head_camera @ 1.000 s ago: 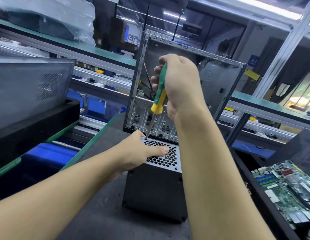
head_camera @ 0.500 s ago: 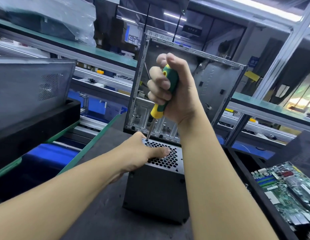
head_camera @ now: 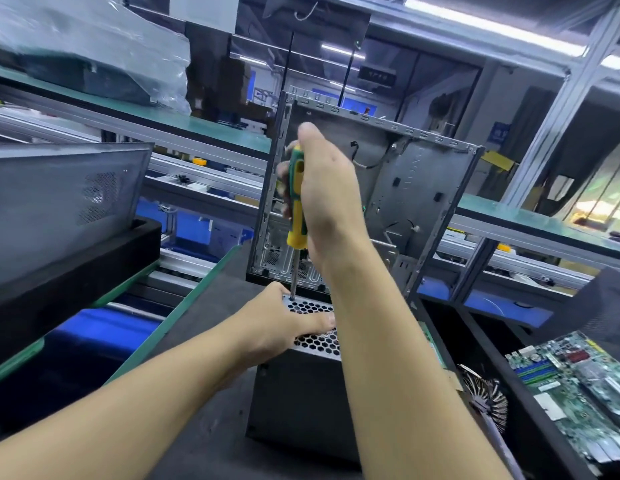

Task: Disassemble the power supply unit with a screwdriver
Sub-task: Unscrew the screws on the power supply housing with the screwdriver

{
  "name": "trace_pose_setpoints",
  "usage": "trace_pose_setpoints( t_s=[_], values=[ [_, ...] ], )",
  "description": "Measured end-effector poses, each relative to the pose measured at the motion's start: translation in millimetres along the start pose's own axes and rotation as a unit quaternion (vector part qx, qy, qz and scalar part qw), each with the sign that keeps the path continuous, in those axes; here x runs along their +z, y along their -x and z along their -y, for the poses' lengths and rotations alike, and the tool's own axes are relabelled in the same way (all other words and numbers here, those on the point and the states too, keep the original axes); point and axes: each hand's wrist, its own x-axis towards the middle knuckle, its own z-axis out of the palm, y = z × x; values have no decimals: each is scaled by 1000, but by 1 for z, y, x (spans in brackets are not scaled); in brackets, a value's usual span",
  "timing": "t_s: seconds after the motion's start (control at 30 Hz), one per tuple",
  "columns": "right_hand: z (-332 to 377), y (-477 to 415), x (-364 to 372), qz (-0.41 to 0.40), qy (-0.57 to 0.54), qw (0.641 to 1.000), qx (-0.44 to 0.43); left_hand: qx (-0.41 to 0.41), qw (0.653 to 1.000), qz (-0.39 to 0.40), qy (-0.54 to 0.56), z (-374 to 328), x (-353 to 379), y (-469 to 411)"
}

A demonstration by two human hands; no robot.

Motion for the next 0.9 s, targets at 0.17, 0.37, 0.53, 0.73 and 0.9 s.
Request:
trace_pose_setpoints(
  t_s=[0.17, 0.37, 0.53, 0.73, 0.9],
  values=[
    [-11, -7, -14, 348, -214, 912, 39, 4, 1000, -20, -10, 0, 2, -1],
    [-14, -12, -37, 228, -283, 930, 51, 6, 1000, -14, -8, -3, 0, 4],
    [-4, -8, -46, 21, -85, 995, 51, 13, 1000, -8, 12, -2, 1, 3],
    [4, 5, -18, -3, 10, 1000, -15, 11, 1000, 11, 20, 0, 1, 1],
    [-11, -7, -11, 170, -92, 981, -17, 15, 1000, -4, 10, 0, 1, -1]
  ],
)
